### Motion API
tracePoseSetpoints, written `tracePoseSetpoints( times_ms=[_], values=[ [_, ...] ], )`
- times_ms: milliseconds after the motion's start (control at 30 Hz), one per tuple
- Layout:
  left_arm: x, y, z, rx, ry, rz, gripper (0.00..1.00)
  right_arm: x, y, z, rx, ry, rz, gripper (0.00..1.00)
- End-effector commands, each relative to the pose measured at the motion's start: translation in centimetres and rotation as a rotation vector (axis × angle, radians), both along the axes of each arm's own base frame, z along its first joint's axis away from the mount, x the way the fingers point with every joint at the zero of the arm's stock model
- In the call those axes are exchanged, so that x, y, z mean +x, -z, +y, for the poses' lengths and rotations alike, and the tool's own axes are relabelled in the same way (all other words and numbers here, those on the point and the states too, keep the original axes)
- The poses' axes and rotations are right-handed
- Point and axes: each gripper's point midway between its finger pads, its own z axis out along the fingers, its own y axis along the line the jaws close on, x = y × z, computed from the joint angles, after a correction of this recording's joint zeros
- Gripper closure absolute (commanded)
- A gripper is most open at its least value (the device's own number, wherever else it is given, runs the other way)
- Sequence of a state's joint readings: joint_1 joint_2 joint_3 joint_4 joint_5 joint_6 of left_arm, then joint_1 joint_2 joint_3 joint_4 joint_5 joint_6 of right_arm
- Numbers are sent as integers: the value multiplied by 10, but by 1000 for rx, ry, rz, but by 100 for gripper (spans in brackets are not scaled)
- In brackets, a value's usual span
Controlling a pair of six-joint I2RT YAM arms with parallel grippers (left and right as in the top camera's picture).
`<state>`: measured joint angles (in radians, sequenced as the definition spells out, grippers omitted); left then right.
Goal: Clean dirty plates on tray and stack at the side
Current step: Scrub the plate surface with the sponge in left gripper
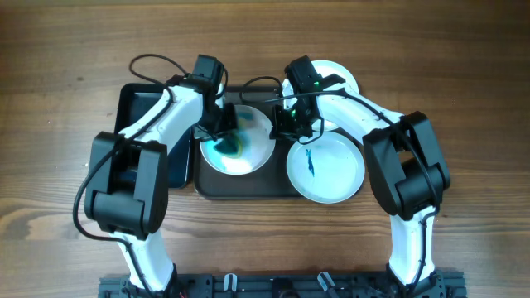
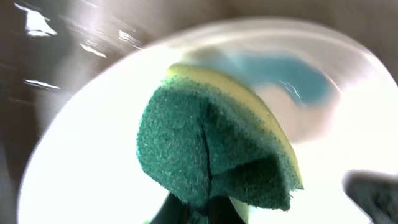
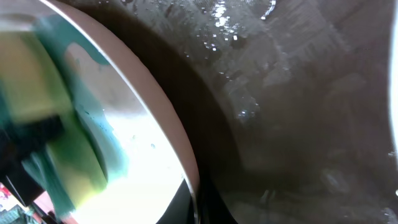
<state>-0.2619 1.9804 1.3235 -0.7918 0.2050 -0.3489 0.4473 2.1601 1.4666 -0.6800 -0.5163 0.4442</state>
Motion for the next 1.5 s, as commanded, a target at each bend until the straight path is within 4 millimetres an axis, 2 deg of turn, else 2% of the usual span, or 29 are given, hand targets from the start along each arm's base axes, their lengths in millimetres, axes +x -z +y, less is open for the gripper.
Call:
tracePoseSetpoints(
  times_ms=[0, 67, 167, 233, 333, 433, 500, 600, 767, 867, 967, 1133, 1233, 1300, 1400, 1467],
  values=[
    [-31, 0, -46, -192, 145, 92, 96, -4, 6, 3, 32, -1, 21, 96],
    [-30, -1, -48, -192, 177, 78, 96, -5, 8, 2, 34, 0, 20, 96],
    [-19, 2, -40, -145, 160, 35, 96, -5, 8, 2, 34, 0, 19, 96],
    [-2, 8, -17, -20, 49, -9, 96, -5, 8, 3, 34, -1, 18, 95],
    [20, 10, 31, 203, -171, -81, 96, -5, 8, 3, 33, -1, 18, 96],
    [30, 6, 66, 357, -308, -142, 96, -5, 8, 2, 32, -1, 18, 96],
    [31, 5, 70, 379, -324, -151, 96, -5, 8, 2, 30, -1, 17, 96],
    [17, 10, 49, 282, -285, -73, 96, -5, 8, 2, 29, 0, 15, 96],
    [-28, 11, -11, 55, -10, 98, 96, -5, 9, 1, 25, 0, 19, 96],
    [-49, 1, -52, -138, 133, 155, 96, -6, 9, 1, 24, 0, 21, 96],
    [-50, -7, -71, -242, 149, 160, 96, -5, 9, 1, 24, 6, 23, 96],
    [-28, -8, -73, -259, 145, 69, 96, -5, 9, 1, 24, 6, 23, 96],
    [-3, 0, -48, -145, 37, 1, 96, -5, 9, 1, 24, 6, 23, 96],
    [11, 6, -20, -18, -43, -47, 96, -6, 9, 1, 24, 6, 23, 96],
    [27, 9, 21, 149, -123, -106, 96, -6, 9, 1, 24, 6, 23, 96],
    [31, 8, 40, 211, -155, -119, 96, -5, 9, 1, 20, 7, 22, 96]
  ],
)
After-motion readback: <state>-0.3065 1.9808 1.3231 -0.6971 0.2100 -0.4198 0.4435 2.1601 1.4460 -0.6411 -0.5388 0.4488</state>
